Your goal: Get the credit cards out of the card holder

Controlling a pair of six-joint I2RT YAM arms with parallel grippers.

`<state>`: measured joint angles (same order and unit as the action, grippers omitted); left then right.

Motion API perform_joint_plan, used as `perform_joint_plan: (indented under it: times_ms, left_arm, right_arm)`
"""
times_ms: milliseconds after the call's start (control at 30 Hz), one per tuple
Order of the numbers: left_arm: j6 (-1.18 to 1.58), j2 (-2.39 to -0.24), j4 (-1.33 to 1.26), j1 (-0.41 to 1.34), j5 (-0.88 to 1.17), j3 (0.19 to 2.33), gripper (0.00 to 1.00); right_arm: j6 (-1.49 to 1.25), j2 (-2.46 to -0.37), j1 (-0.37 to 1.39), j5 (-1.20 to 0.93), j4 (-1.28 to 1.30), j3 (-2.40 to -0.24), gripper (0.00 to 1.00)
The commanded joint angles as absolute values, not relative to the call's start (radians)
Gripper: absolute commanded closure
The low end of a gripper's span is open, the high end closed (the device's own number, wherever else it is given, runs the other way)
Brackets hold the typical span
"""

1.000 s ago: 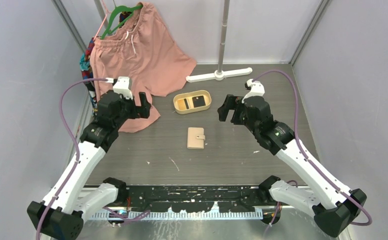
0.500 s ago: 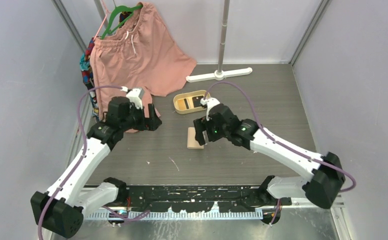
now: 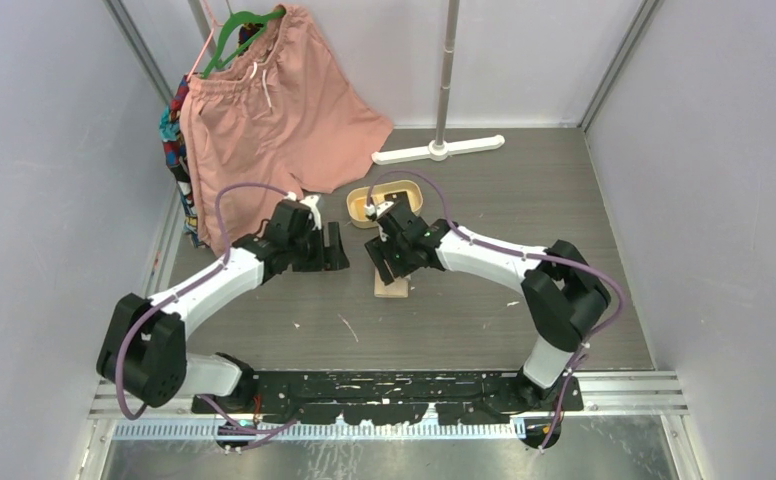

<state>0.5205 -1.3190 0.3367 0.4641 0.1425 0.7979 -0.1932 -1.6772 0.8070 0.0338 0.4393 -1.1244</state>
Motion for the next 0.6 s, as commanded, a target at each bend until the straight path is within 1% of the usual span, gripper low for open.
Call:
perform_joint_plan:
  times_ms: [0,100,200,300,567]
  left_arm:
    - [0.536,-1.356,0.256,0.469,0.125,0.880,0.27]
    - [0.538,-1.380,0.252,0.470,0.131,0.887,0.28]
    - [0.541,-1.399,0.249,0.472,0.137,0.888,0.29]
    - [0.544,-1.410,0.245,0.475,0.140,0.887,0.30]
    - [0.547,-1.431,0.238,0.484,0.137,0.887,0.30]
  right_arm:
    - [-0.176,-1.720,0.781,0.025,0.378,-1.196,0.33]
    - [-0.197,-1.743,0.760,0.018,0.365,-1.187,0.35]
    - [-0.217,-1.768,0.747,0.014,0.359,-1.177,0.41]
    - [-0.236,-1.778,0.744,0.014,0.353,-1.160,0.46]
    - [-0.262,-1.811,0.743,0.014,0.346,-1.133,0.46]
